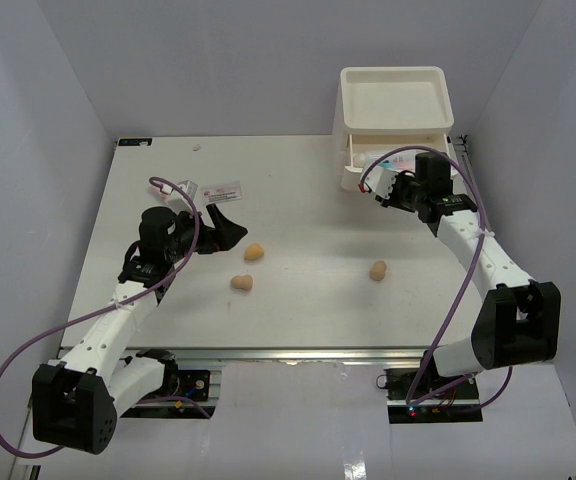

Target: Organize the makeup

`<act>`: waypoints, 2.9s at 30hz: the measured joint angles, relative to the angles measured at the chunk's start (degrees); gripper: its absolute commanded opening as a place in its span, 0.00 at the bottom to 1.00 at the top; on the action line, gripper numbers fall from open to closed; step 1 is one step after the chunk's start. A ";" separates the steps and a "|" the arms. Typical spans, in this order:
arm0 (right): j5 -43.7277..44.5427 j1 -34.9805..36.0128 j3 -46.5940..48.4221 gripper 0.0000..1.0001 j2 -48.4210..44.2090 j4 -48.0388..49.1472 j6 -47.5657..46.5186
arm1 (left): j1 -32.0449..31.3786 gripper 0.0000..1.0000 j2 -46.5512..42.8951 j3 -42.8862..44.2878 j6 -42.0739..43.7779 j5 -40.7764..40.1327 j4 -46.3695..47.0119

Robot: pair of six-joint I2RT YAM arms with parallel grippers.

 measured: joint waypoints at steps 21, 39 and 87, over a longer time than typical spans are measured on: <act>2.83 -2.60 1.24 0.35 2.74 7.70 3.55 | 0.16 0.98 0.59 -0.01 -0.02 0.77 0.42; 2.01 -3.41 1.00 0.48 3.10 16.31 0.09 | 0.68 0.98 1.95 -0.02 -0.44 1.51 1.03; -1.36 -4.85 3.02 0.33 7.10 33.55 27.08 | 1.31 0.98 3.35 -0.02 -0.84 2.04 1.20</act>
